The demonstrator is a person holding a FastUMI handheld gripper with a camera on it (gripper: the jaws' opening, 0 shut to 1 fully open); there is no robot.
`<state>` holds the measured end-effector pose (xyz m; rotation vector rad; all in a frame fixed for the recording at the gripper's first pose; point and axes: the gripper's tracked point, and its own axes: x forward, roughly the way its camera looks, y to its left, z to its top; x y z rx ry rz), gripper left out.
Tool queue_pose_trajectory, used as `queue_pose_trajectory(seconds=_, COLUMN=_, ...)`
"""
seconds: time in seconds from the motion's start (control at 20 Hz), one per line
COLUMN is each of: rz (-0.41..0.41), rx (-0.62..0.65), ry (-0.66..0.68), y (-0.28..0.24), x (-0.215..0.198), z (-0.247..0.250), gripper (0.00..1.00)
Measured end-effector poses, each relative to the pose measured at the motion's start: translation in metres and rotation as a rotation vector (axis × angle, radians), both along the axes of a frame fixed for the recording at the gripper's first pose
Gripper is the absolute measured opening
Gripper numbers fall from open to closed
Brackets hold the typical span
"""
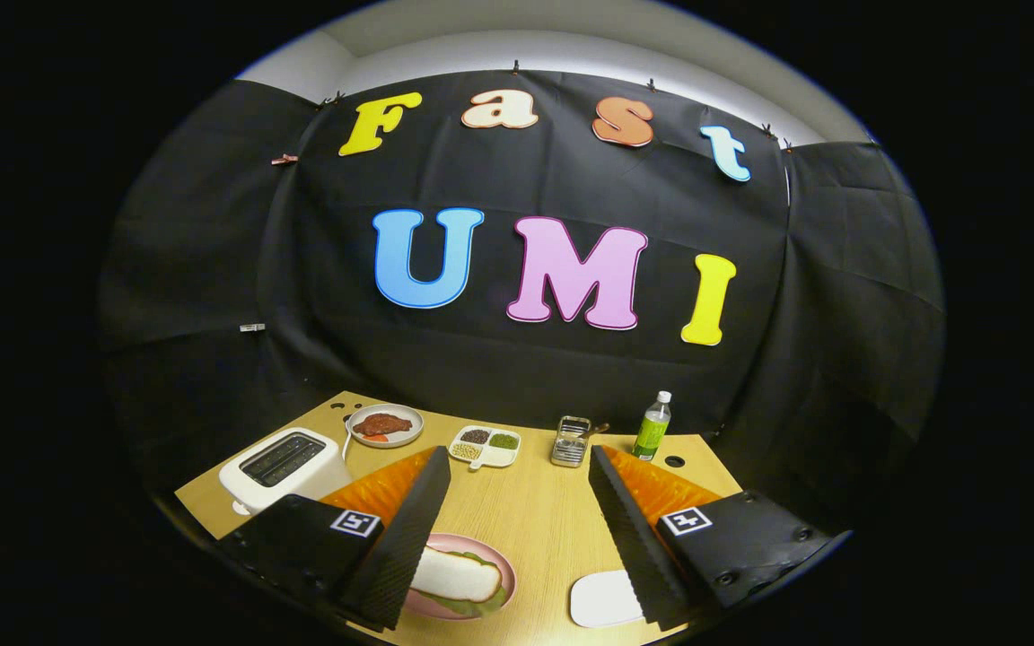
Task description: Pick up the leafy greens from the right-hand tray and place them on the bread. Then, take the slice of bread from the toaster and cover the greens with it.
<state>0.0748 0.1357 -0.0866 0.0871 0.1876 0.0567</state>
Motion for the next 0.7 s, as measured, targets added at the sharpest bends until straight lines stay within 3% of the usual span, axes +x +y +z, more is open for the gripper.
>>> queue_pose_trajectory(seconds=0.7, rz=0.018, rx=-0.004, ry=0.025, y=-0.0011, x=0.0029, z=-0.0074, gripper=0.97)
